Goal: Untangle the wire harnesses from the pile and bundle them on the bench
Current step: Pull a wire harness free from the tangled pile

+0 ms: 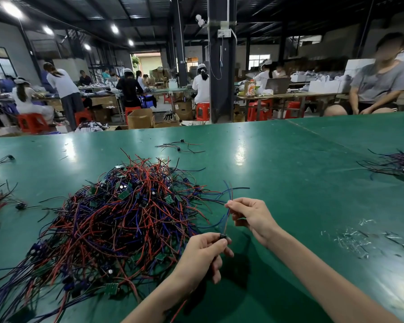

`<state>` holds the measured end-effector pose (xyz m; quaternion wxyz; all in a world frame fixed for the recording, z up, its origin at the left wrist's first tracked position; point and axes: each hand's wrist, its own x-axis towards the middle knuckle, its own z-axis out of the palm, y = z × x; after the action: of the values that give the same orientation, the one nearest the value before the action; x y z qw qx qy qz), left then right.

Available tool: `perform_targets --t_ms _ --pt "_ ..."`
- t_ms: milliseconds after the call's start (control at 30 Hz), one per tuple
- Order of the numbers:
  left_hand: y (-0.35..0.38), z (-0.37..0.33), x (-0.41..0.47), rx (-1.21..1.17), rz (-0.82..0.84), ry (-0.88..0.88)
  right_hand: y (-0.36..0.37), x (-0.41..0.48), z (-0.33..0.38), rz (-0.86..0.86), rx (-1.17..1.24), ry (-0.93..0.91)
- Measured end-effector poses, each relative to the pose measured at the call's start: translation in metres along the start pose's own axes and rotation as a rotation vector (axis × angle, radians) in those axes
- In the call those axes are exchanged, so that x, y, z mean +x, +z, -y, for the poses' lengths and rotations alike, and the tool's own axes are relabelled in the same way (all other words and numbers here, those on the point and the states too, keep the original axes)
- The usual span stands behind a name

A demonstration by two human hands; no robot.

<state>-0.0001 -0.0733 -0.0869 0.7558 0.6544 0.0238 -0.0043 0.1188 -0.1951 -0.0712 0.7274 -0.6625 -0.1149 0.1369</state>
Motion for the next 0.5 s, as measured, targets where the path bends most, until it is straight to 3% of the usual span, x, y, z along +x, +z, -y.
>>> perform_targets --t_ms 167,500 --pt "0.004 0.000 -0.002 -0.009 0.037 -0.033 -0.013 0.013 0.002 -0.122 0.083 -0.015" --pt "-0.002 -0.009 0.003 0.046 -0.003 -0.012 -0.008 0.019 0.002 -0.169 0.330 0.008"
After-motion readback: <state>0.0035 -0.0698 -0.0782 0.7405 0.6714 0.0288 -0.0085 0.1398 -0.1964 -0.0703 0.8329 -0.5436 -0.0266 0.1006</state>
